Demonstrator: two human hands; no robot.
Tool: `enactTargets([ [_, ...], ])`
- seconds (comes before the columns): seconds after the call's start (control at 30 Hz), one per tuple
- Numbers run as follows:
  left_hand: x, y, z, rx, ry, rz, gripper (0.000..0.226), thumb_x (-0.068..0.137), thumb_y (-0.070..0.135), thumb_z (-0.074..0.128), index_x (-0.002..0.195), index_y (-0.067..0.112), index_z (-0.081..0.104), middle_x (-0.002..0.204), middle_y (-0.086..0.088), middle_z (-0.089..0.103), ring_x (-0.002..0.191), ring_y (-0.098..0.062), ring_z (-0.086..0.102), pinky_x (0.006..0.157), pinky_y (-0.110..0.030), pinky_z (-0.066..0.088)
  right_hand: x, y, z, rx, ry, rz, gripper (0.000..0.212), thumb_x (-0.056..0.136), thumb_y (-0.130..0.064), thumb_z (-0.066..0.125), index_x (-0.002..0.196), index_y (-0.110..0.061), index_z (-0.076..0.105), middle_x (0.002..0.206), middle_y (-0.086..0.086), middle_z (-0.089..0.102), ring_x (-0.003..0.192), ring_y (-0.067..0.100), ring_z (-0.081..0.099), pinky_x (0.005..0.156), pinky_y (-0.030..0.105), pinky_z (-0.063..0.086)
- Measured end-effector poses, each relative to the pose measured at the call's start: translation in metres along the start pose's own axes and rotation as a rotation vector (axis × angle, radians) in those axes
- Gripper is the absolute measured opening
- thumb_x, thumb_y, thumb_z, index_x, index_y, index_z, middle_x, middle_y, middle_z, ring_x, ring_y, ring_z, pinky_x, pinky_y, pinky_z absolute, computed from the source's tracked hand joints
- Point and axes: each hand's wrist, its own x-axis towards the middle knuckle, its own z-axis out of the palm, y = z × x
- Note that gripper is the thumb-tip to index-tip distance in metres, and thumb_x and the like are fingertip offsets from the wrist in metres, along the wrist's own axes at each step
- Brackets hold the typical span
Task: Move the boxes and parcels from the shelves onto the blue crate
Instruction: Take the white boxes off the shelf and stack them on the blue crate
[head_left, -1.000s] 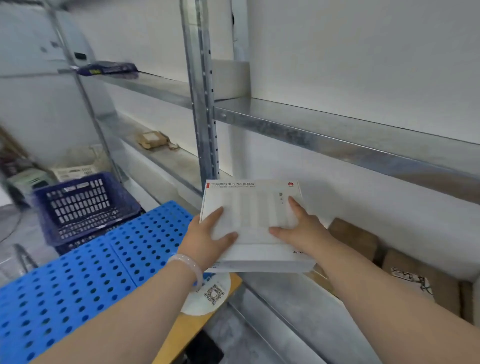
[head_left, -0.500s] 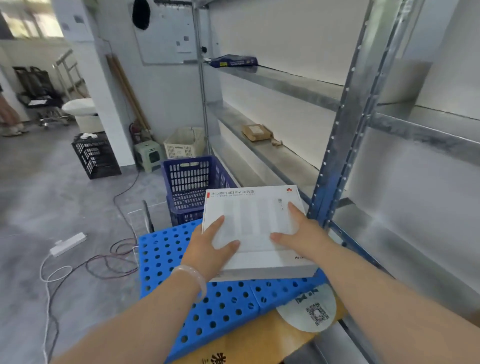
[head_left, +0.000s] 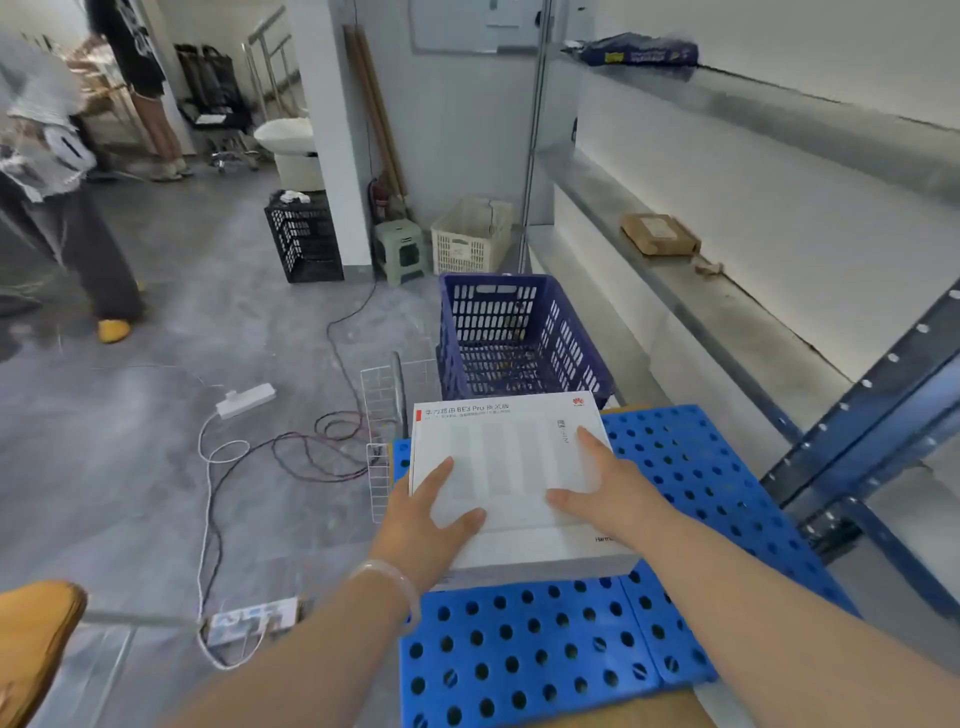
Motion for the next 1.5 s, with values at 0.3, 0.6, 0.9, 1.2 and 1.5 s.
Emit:
enactTargets([
  [0.3, 0.045, -0.034, 0.025, -0.032, 0.022, -0.174, 0.076, 0.083, 0.054, 0.068, 0.147, 0.049, 0.027, 0.155, 0.006, 0.019, 0.14, -0.017, 0.031, 0.11, -0.032, 0.034, 0.073, 0.009, 0.026, -0.054, -0.128, -0.001, 0.091, 0.086, -0.057, 0.064, 0.152, -0.048, 0.002, 0.16, 0.004, 0.015, 0.122, 0.019, 0.046, 0.057, 0.014, 0.036],
  [0.6, 0.066, -0.051, 0.04, -0.076, 0.058, -0.263, 0.077, 0.082, 0.05, 0.071, 0.146, 0.05, 0.028, 0.154, 0.01, 0.02, 0.141, -0.016, 0.029, 0.114, -0.035, 0.032, 0.108, 0.02, 0.045, -0.011, -0.194, -0.012, 0.093, 0.082, -0.059, 0.065, 0.149, -0.055, 0.001, 0.158, 0.002, 0.017, 0.136, 0.022, 0.035, 0.095, 0.039, 0.051],
  [0.9, 0.077, -0.055, 0.034, -0.077, 0.072, -0.288, 0.075, 0.084, 0.045, 0.071, 0.147, 0.048, 0.029, 0.155, 0.005, 0.017, 0.142, -0.018, 0.026, 0.114, -0.034, 0.029, 0.121, 0.013, 0.056, -0.011, -0.17, -0.022, 0.092, 0.081, -0.062, 0.063, 0.147, -0.057, -0.002, 0.155, 0.003, 0.022, 0.133, 0.023, 0.039, 0.099, 0.043, 0.049],
  [1.2, 0.083, -0.063, 0.03, -0.062, 0.052, -0.261, 0.074, 0.084, 0.047, 0.07, 0.146, 0.05, 0.028, 0.155, 0.007, 0.019, 0.14, -0.017, 0.029, 0.113, -0.034, 0.032, 0.12, 0.012, 0.058, -0.004, -0.162, -0.023, 0.091, 0.084, -0.061, 0.063, 0.149, -0.054, -0.001, 0.158, 0.005, 0.018, 0.14, 0.024, 0.032, 0.103, 0.039, 0.038],
  [1.5, 0.09, -0.069, 0.027, -0.018, 0.011, -0.263, 0.077, 0.083, 0.052, 0.068, 0.145, 0.056, 0.023, 0.156, 0.007, 0.015, 0.14, -0.02, 0.029, 0.114, -0.04, 0.035, 0.117, 0.01, 0.058, 0.008, -0.155, -0.028, 0.091, 0.085, -0.06, 0.062, 0.15, -0.051, -0.001, 0.158, 0.007, 0.016, 0.14, 0.025, 0.031, 0.104, 0.039, 0.036],
])
